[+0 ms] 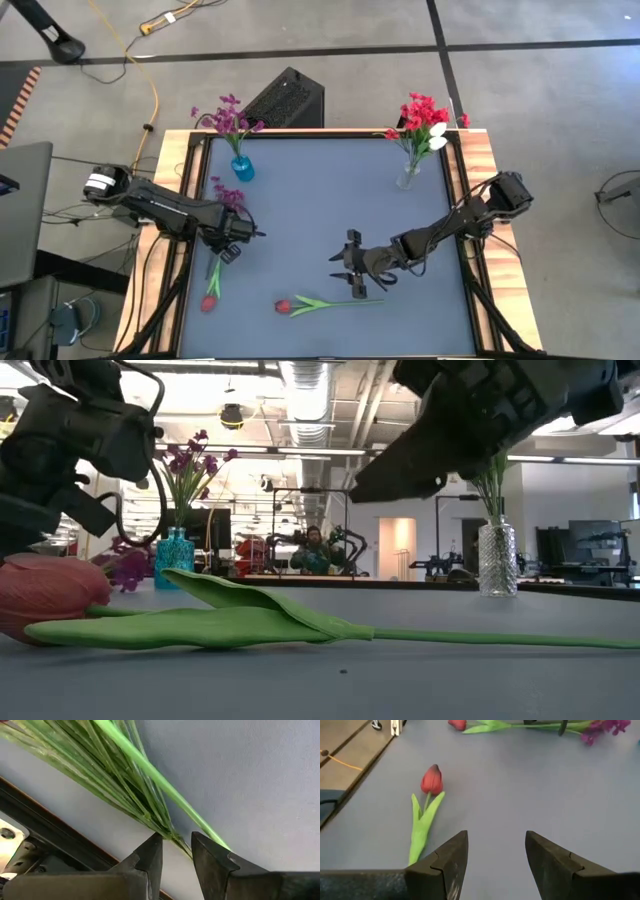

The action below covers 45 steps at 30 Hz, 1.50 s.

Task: Sort flowers into vase by color
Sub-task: Put the violet flowers into the blue vase

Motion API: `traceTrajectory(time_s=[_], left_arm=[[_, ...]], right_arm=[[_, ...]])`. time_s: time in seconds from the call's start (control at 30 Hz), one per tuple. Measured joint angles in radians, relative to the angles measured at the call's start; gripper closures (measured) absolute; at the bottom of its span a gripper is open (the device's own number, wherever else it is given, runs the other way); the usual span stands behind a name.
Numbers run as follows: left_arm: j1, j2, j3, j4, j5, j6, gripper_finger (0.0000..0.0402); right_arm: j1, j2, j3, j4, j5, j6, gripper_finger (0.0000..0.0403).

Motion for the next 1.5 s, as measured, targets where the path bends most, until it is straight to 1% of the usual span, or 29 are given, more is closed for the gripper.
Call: traceTrajectory(time_s=[0.2,0.43,0.5,0.57,0.6,0.67,0.73,0.87,0.93,1.03,1.27,1.43,1.5], left_arm=[[0.0,0.026,0.0,0.029,-0.027,-0.006,0.0308],[0.0,0.115,0.005,0.084,-0.03,0.047,0.0309],[0.0,0.123,0.016,0.082,-0.048,0.071,0.0317],[-0.004,0.12,0.039,0.073,-0.078,0.094,0.0337],[-0.008,0.118,0.055,0.073,-0.104,0.106,0.035],[-0.015,0.111,0.094,0.124,-0.202,0.141,0.0382],[-0.021,0.102,0.135,0.145,-0.263,0.17,0.0393],[-0.025,0.097,0.247,0.097,-0.362,0.249,0.0398],[-0.023,0.093,0.318,0.087,-0.431,0.298,0.0399],[-0.025,0.094,0.433,0.026,-0.526,0.379,0.04],[-0.066,0.094,0.675,-0.026,-0.768,0.584,0.0401],[-0.12,0.093,0.784,-0.049,-0.918,0.712,0.0401],[-0.153,0.075,0.798,-0.041,-1.017,0.727,0.0401]], right_arm=[[-0.013,0.024,0.001,0.022,-0.006,0.001,0.018],[-0.009,0.025,0.0,0.012,-0.03,-0.001,0.018],[-0.002,0.025,0.0,0.01,-0.03,-0.002,0.018],[-0.004,0.025,0.0,0.006,-0.03,-0.002,0.018],[-0.004,0.025,0.0,0.005,-0.031,-0.002,0.018],[-0.005,0.025,0.0,0.005,-0.031,-0.002,0.018],[-0.005,0.025,0.0,0.005,-0.031,-0.002,0.018],[-0.005,0.025,0.0,0.008,-0.031,-0.002,0.018],[-0.005,0.025,0.0,0.009,-0.031,-0.001,0.018],[-0.005,0.025,0.0,0.009,-0.031,0.0,0.018],[-0.004,0.025,0.0,0.009,-0.03,0.001,0.018],[-0.004,0.025,0.0,0.009,-0.03,0.001,0.018],[-0.004,0.025,0.0,0.009,-0.03,0.001,0.018]])
